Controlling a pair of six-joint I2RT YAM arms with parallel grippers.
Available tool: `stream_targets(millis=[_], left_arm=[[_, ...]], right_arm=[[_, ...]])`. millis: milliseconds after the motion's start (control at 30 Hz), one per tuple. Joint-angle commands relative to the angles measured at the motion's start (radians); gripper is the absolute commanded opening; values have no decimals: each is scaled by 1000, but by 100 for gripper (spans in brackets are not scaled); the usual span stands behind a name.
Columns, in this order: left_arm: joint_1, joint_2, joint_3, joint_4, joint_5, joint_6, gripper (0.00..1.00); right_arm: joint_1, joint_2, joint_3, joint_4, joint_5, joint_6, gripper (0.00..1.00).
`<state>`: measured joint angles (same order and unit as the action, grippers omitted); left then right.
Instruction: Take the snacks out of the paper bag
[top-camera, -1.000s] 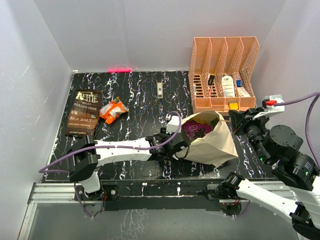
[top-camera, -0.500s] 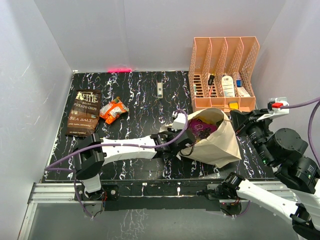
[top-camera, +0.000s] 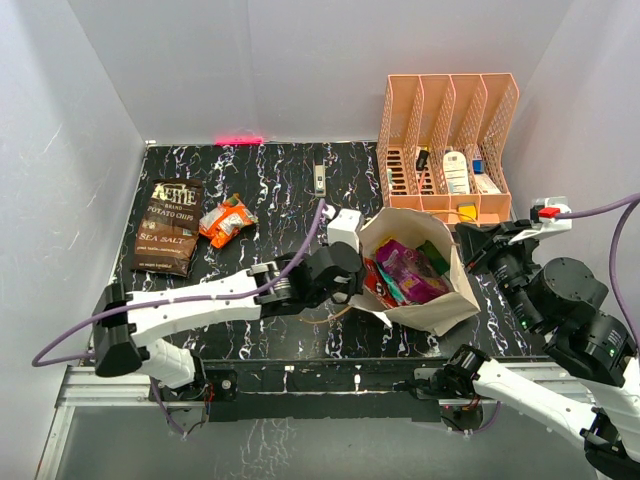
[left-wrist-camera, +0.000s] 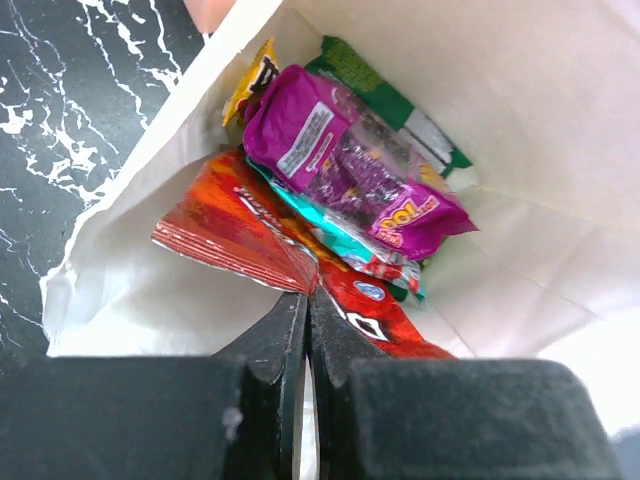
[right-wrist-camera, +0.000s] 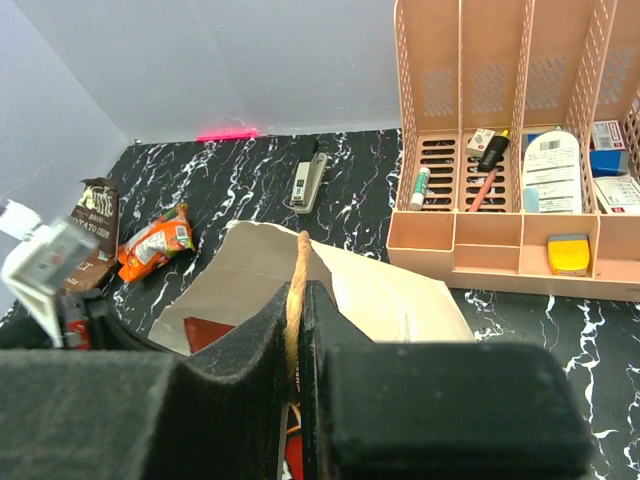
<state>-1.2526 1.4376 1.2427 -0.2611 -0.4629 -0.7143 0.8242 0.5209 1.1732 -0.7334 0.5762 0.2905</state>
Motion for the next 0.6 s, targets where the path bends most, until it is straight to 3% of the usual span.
stream_targets(millis=[0, 300, 567], left_arm=[[-1, -121, -5, 21, 34, -6, 0], [-1, -206, 54, 31, 46, 16, 0], [-1, -189, 293, -41, 58, 159, 0]], right_arm=[[-1, -11, -3, 52, -5, 12, 9], [-1, 17, -10, 63, -24, 28, 9], [-2, 19, -10, 68, -30, 30, 9]])
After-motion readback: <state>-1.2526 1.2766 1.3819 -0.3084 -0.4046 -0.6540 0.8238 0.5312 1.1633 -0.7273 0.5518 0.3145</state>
